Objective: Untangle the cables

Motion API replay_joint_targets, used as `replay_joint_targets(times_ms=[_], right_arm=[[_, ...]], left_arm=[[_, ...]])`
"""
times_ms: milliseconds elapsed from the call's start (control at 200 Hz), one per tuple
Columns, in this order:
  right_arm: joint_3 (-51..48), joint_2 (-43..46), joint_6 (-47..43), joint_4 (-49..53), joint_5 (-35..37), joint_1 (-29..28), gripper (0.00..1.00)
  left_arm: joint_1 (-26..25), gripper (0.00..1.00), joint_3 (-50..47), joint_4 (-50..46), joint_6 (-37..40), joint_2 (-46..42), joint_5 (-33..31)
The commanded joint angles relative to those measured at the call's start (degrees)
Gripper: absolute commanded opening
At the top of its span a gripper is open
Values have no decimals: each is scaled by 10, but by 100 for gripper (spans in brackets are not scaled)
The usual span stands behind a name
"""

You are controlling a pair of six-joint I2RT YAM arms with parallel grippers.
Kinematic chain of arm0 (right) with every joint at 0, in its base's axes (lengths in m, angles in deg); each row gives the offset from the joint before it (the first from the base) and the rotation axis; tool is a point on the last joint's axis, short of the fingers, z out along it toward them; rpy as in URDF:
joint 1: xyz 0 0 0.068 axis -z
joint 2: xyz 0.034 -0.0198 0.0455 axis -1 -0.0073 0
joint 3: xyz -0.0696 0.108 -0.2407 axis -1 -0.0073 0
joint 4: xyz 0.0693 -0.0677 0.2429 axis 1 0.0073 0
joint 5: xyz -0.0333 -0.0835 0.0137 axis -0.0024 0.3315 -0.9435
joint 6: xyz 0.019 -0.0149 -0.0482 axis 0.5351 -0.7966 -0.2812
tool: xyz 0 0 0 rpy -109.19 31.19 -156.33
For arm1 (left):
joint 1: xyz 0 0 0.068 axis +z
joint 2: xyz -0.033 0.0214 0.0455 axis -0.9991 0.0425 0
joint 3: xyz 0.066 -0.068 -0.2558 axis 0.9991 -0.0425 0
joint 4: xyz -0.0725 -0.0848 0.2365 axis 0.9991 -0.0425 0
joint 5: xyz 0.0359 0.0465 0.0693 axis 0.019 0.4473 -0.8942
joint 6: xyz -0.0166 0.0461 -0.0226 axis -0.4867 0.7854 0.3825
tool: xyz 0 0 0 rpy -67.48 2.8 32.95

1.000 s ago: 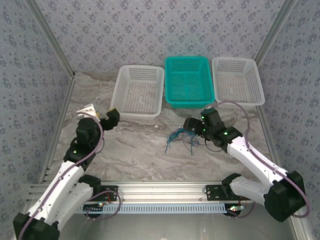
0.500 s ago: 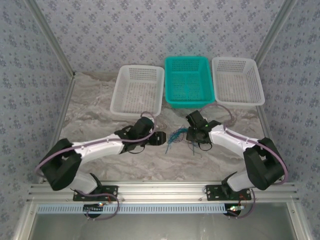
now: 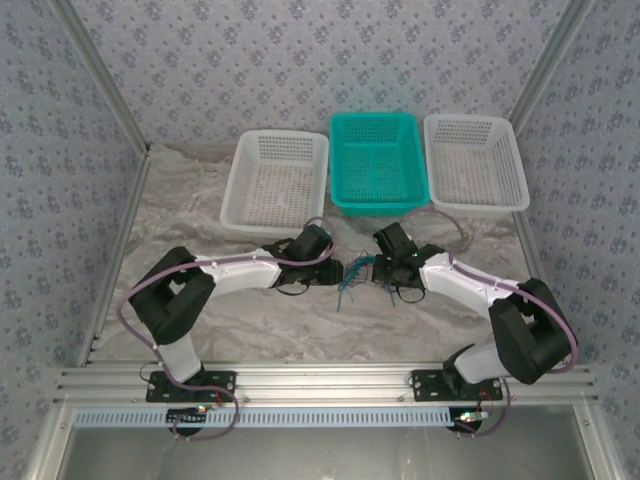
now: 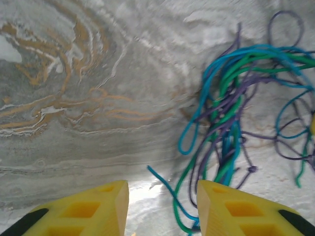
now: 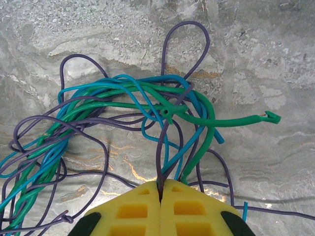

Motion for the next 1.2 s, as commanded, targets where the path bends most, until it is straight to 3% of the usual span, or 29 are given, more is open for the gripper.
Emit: replay_joint_targets(times_ms=[0,285,510,610,700,755,979,1194], right_arm=[[-3,9,0,5,-6,-1,7],[0,11,3,9,-14,-1,7],[-2,19,9,8,-17,-3,7],[-4,22,10,8,-14,-4,7],[-7,24,12,8,-9,-4,7],[-11,26,15,9,-3,-4,6],[-72,70,64,23,55,14,3],[-185,188,128,29,22,147,0]], left_arm=[[-1,44,10,0,-29,21,17],[-2,38,1,49,-82,48,26],[0,40,-15,143,-128,62,101],[-1,30,-30,188,-159,70,123],[-1,13,-40,212,-173,68,121],[-1,0,-41,209,-169,61,112],[0,0,-42,130,-109,-25,32],[1,0,-25,-78,9,-158,-152]])
